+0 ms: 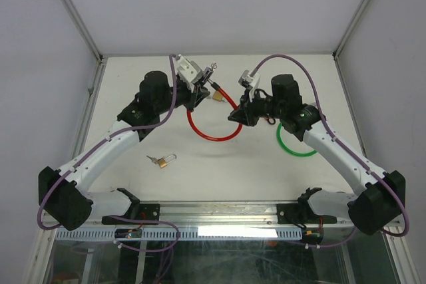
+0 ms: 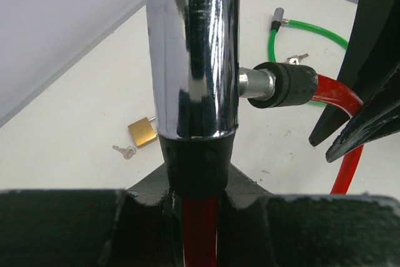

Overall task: Lock with the key
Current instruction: Lock the lock.

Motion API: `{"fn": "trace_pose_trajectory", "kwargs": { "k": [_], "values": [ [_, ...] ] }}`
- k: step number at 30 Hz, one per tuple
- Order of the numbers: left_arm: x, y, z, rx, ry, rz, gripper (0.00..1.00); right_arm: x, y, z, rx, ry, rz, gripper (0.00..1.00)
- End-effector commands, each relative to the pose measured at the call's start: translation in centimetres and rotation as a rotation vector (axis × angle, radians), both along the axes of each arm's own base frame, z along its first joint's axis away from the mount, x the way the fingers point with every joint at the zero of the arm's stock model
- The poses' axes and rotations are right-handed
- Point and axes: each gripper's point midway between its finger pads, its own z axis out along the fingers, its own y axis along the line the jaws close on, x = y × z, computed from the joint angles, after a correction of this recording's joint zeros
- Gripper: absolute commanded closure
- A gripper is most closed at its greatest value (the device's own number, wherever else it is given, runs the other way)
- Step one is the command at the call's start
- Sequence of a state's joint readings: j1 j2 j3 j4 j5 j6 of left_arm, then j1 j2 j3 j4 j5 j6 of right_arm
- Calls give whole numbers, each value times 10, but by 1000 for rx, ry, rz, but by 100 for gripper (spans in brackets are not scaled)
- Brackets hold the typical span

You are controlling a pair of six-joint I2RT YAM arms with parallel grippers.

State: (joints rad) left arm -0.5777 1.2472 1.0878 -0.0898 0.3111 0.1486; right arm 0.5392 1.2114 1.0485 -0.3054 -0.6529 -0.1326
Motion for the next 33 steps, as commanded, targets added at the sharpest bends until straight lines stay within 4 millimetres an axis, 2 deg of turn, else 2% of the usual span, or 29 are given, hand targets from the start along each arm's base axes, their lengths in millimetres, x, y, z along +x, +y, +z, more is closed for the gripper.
{"fn": "trace_pose_trajectory", "kwargs": {
  "k": [1,8,13,20,23,28,33],
  "values": [
    [3,1,11,78,-122,27,100,-10,8,21,44,-26,64,100],
    [11,5,-6,211,-138,90,100,-15,8,28,53,-21,84,100],
    [18,15,-20,329,-151,153,100,-36,11,46,116,-10,170,100],
    [17,15,-25,425,-186,162,100,-38,14,44,137,56,177,100],
    [7,5,-28,432,-198,93,100,-28,13,40,143,75,136,100],
    [-18,-16,-31,390,-183,-88,100,-3,3,22,108,72,48,100],
    [-37,-34,-36,343,-129,-219,100,-3,2,12,102,35,60,100]
  ]
}}
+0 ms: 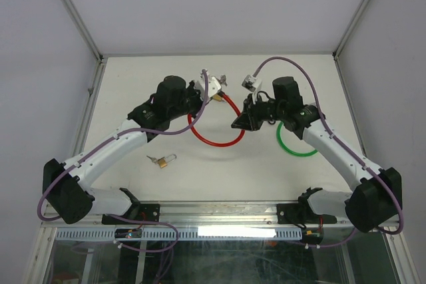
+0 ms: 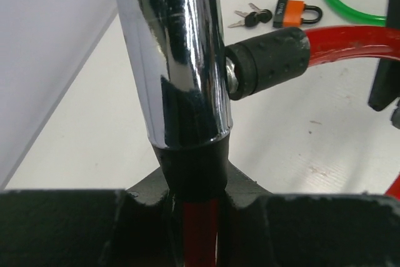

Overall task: Lock with the key
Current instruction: Lock the lock.

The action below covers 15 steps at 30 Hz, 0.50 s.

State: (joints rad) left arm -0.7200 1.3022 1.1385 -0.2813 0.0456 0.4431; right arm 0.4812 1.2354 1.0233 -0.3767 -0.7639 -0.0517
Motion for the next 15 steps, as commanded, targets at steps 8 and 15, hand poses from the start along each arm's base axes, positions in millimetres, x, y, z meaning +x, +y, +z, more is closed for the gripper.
{"fn": "trace_pose_trajectory", "kwargs": {
  "k": [8,15],
  "values": [
    [-33,-41,-17,58,32,-254,100,10,12,4,106,-289,94,100],
    [-24,-56,-55,251,-67,-227,100,51,16,-21,129,-465,-20,100]
  ]
}}
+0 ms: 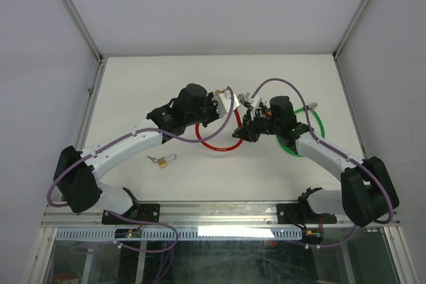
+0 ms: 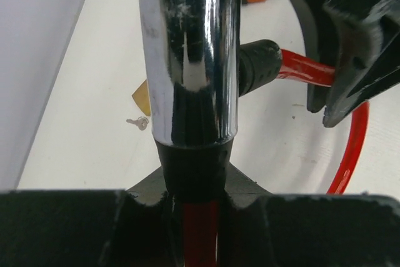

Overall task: Lock with the key
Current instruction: Lock the lock.

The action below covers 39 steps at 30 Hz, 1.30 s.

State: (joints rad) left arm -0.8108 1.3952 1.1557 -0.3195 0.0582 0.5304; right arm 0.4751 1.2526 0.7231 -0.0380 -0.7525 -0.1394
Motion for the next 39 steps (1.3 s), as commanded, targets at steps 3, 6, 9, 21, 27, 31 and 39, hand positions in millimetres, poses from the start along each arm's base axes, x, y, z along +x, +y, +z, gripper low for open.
{"fn": "trace_pose_trajectory", "kwargs": {
  "k": [3,6,9,21,27,31,39],
  "values": [
    [4,-20,-32,146,-138,-51,100,54,19,43,165,-440,-52,100],
    [9,-18,-46,176,-166,-31,100,52,16,39,203,-525,-57,100],
    [11,-16,-62,227,-179,-16,100,47,16,34,227,-526,-47,100],
    [3,-16,-82,334,-221,16,100,40,15,-11,160,-452,20,96],
    [-5,-18,-94,383,-236,39,100,33,5,-17,142,-449,52,89],
    [-10,-17,-102,409,-245,47,100,23,0,-22,130,-456,92,82],
    [-11,-13,-108,425,-249,76,100,14,-3,-13,139,-463,122,58]
  ]
}}
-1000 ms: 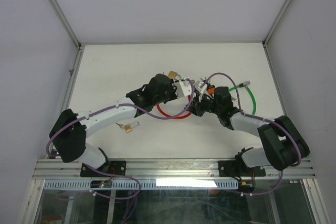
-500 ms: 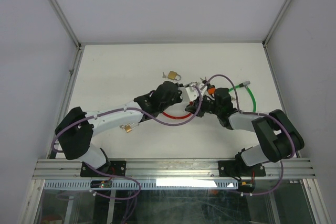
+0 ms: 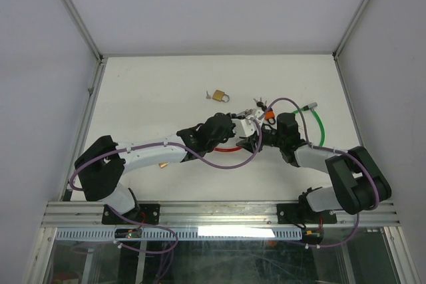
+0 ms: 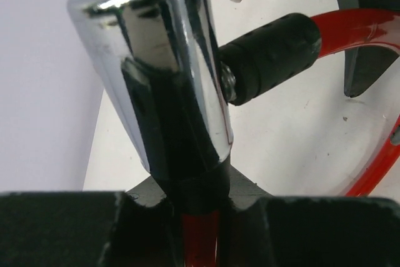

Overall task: Lock with the key
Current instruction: Lock the lock.

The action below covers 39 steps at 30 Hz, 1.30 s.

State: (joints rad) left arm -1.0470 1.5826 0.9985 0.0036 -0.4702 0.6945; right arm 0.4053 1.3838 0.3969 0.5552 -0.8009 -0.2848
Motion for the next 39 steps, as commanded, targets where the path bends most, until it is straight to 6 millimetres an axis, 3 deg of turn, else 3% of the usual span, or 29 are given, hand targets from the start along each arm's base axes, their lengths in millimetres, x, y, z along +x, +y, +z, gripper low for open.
{"fn": "trace_pose_trajectory", "kwargs": {
  "k": [1,5,15,23,27,33,39],
  "values": [
    [-15,9,-40,154,54,-45,100,3,14,55,88,-220,103,56],
    [-14,10,-39,152,48,-37,100,6,9,59,65,-224,86,51],
    [-12,9,-35,124,55,-38,100,11,-26,65,-40,-251,55,38],
    [-10,9,-34,109,63,-38,100,2,-45,57,-111,-231,103,35],
    [-10,9,-32,104,60,-39,100,7,-57,59,-122,-205,75,35],
    [-11,8,-30,98,49,-55,100,20,-91,94,-70,-161,-39,37],
    [-14,8,-31,105,40,-88,100,17,-100,158,38,33,-145,36]
  ]
}}
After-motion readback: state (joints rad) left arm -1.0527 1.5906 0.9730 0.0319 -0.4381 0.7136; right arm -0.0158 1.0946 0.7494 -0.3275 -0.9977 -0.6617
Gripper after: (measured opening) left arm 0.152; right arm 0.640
